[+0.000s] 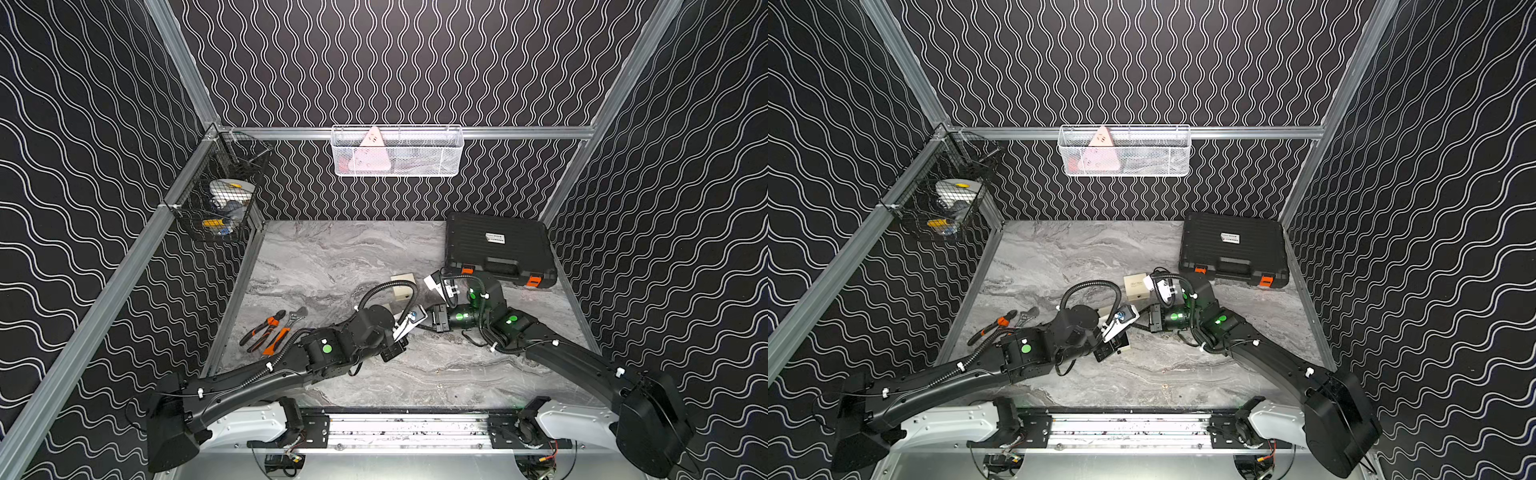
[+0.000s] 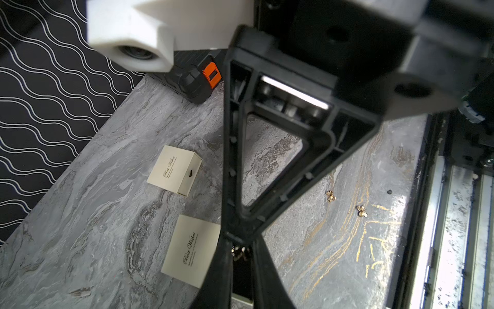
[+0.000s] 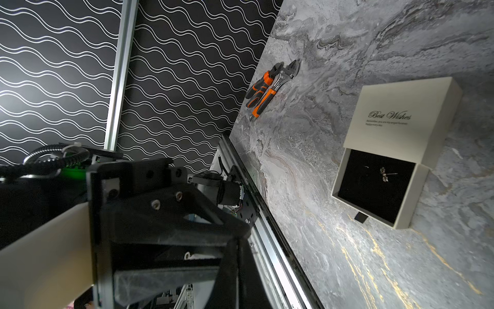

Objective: Place the earrings into the drawer-style jewelry box
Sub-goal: Insert the earring into the inner lining.

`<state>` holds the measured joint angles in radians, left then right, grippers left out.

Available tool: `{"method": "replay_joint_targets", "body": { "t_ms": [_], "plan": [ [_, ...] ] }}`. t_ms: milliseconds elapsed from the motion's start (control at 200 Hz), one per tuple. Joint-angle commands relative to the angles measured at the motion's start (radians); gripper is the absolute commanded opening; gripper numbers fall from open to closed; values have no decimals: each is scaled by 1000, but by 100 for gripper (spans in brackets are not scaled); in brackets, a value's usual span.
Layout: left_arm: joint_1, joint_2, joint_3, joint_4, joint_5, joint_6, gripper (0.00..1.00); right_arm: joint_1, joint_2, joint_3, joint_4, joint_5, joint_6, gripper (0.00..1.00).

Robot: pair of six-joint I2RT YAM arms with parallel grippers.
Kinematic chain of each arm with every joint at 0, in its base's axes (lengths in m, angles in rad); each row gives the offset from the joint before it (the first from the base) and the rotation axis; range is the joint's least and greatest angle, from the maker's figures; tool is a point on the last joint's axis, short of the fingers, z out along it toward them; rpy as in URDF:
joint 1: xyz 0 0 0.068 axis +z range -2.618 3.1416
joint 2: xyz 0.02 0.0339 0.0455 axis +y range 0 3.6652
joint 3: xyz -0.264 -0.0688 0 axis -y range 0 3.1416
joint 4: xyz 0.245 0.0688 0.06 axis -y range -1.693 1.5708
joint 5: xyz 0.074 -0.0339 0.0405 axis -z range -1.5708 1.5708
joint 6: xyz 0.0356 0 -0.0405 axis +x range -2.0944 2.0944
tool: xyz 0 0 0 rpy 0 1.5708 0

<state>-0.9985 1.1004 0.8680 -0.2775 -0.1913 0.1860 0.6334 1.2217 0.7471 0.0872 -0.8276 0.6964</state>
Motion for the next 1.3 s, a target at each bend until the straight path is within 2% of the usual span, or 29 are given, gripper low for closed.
{"method": "replay_joint_targets", "body": {
  "t_ms": [0, 60, 175, 335, 520, 665, 750, 916, 1296],
  "plan": [
    [2, 8, 12, 28, -8, 4, 3, 3, -2, 11, 0, -16, 5, 23],
    [4, 8, 8, 16, -10, 0, 1, 2, -15, 14, -30, -7, -5, 32],
    [10, -8, -13, -4, -11, -23, 0, -6, -42, 17, -92, 7, -30, 43],
    [19, -37, -47, -35, -35, -117, 0, -55, -95, 4, -184, 10, -63, 52],
    [30, 19, -61, -87, -216, -330, 0, -106, -139, -36, -221, 91, -99, 58],
    [31, 141, -43, -117, -384, -517, 0, -115, -79, -52, -183, 108, -101, 59],
    [37, 221, -9, -126, -434, -600, 0, -121, -38, -32, -180, 93, -115, 59],
    [79, 305, 20, -88, -360, -660, 0, -163, -12, -5, -165, 50, -129, 59],
    [184, 325, -14, -85, -218, -786, 0, -229, 3, -26, -113, -16, -121, 58]
  ]
}}
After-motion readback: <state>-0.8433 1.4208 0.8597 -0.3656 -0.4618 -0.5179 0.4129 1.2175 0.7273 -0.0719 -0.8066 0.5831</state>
